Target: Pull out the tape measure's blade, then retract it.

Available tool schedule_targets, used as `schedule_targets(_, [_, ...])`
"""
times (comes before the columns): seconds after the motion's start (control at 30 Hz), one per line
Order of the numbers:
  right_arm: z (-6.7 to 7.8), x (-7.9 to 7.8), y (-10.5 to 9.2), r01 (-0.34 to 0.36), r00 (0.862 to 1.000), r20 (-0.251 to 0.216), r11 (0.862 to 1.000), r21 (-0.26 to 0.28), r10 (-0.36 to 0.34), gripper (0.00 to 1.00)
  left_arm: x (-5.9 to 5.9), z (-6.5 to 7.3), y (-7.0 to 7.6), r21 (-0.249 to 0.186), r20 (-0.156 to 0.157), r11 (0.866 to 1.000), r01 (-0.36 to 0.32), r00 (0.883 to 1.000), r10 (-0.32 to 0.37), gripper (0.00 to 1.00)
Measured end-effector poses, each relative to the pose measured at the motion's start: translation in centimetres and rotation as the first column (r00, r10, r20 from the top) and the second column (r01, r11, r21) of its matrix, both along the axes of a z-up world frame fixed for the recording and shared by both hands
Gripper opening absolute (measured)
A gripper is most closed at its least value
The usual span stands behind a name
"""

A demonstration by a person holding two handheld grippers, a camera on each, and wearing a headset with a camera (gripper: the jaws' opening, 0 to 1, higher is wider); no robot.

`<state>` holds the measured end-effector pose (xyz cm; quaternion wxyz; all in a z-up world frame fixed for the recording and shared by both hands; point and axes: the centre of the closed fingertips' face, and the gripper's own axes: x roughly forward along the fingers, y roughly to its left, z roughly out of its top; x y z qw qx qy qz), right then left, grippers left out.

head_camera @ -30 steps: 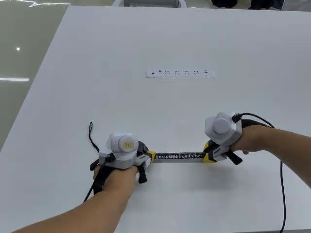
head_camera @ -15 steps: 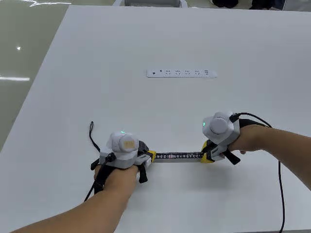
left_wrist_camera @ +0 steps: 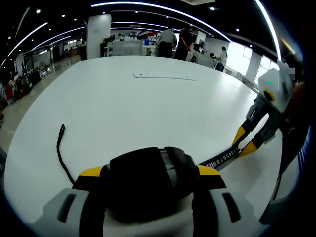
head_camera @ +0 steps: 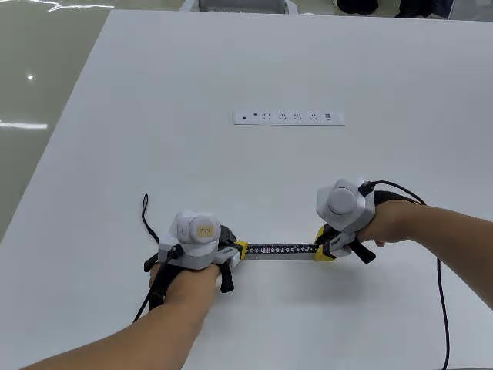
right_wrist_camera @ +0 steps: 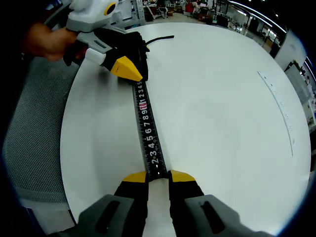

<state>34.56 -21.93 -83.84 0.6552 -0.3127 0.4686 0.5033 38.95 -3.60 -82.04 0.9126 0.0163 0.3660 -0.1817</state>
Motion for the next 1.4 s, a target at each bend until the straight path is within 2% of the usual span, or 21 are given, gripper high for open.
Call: schedule_targets(1.4, [0.1,0.2,1.9,-0.015,1.0,-0.01,1.0,0.015,0.015,0.15,0.0,0.1,0.0,-0.001,0.002,1.0,0.001,1.0,-0.001,0.69])
